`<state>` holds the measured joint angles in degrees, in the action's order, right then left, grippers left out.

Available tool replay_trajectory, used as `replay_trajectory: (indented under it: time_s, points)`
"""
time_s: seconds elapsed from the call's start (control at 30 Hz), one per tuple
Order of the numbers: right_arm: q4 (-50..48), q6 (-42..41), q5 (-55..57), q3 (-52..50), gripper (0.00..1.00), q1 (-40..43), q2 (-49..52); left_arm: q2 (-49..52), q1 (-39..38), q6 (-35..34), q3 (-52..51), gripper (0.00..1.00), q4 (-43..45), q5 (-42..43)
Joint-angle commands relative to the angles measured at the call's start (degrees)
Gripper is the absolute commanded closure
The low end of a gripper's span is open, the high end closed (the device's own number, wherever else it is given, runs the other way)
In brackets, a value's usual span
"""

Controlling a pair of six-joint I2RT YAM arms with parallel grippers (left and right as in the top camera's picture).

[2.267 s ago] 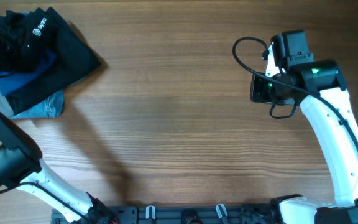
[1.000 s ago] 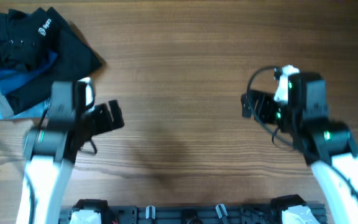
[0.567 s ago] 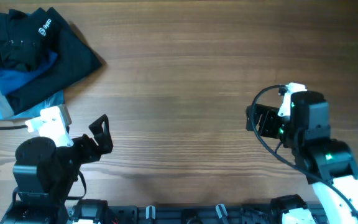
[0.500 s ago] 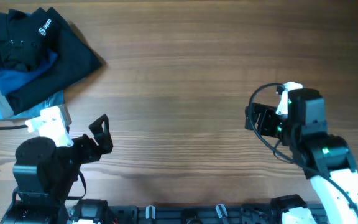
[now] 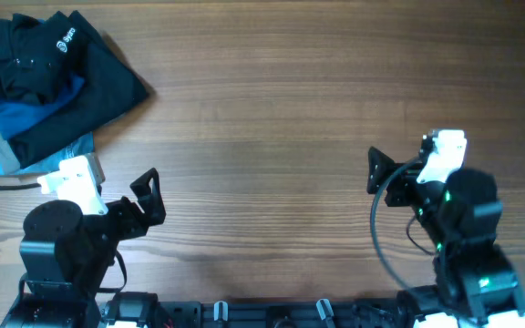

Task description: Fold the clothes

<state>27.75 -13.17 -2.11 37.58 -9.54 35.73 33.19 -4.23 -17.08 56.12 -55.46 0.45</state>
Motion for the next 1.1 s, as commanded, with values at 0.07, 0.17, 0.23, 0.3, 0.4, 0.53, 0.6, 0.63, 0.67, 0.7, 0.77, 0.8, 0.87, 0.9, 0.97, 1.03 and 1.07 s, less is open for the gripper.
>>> replay_trajectory:
  time_s: [0.07, 0.17, 0.23, 0.3, 0.4, 0.53, 0.6, 0.63, 0.67, 0.7, 0.77, 0.8, 0.87, 0.9, 0.97, 1.03, 1.07]
  points:
    - [-18.58, 4.39, -7.1, -21.53, 0.0, 2.12, -17.7, -0.13, 0.0, -0.52, -0.39, 0.0, 0.15, -0.76]
    - [-24.37, 5.79, -11.1, -28.11, 0.0, 7.45, -26.43, -0.13, 0.0, -0.52, -0.39, 0.0, 0.15, -0.76]
    - [-24.98, 7.08, -11.34, -29.42, 0.0, 9.7, -29.57, -0.13, 0.0, -0.52, -0.39, 0.0, 0.17, -0.76]
    - [-25.22, 10.99, -9.05, -30.23, 0.0, 10.27, -33.2, -0.13, 0.0, -0.52, -0.39, 0.0, 0.15, -0.74]
    - [-26.12, 12.22, -3.39, -30.99, 0.0, 10.21, -35.58, -0.13, 0.0, -0.52, -0.39, 0.0, 0.15, -0.76]
    - [-32.59, 15.82, -4.94, -37.46, 0.0, 10.21, -35.58, -0.13, 0.0, -0.52, -0.39, 0.0, 0.15, -0.76]
    - [-28.11, 15.96, -5.38, -37.29, 0.0, 10.08, -35.58, -0.13, 0.0, -0.52, -0.39, 0.0, 0.15, -0.76]
    - [-28.11, 17.22, -5.33, -37.29, 0.0, 10.05, -35.58, -0.13, 0.0, -0.52, -0.39, 0.0, 0.15, -0.76]
    - [-28.09, 17.68, -5.35, -37.29, 0.0, 10.05, -35.58, -0.13, 0.0, -0.52, -0.39, 0.0, 0.17, -0.76]
    - [-28.09, 17.55, -5.25, -37.29, 0.0, 9.9, -35.58, -0.13, 0.0, -0.52, -0.39, 0.0, 0.17, -0.76]
    - [-28.24, 14.45, -5.22, -37.29, 0.0, 9.4, -35.58, -0.13, 0.0, -0.52, -0.39, 0.0, 0.17, -0.76]
    - [-28.26, 14.32, -5.22, -37.29, 0.0, 9.4, -35.56, -0.13, 0.0, -0.52, -0.39, 0.0, 0.17, -0.76]
    - [-28.26, 14.29, -5.22, -37.29, 0.0, 9.4, -35.54, -0.13, 0.0, -0.52, -0.39, 0.0, 0.15, -0.76]
    - [-28.26, 14.29, -5.2, -37.29, 0.0, 9.4, -35.52, -0.13, 0.0, -0.52, -0.39, 0.0, 0.17, -0.76]
    - [-28.26, 14.32, -5.22, -37.29, 0.0, 9.4, -35.52, -0.13, 0.0, -0.52, -0.39, 0.0, 0.17, -0.76]
    - [-28.26, 14.32, -5.22, -37.29, 0.0, 9.4, -35.52, -0.13, 0.0, -0.52, -0.39, 0.0, 0.15, -0.76]
    - [-28.26, 14.32, -5.22, -37.29, 0.0, 9.4, -35.52, -0.13, 0.0, -0.52, -0.39, 0.0, 0.17, -0.76]
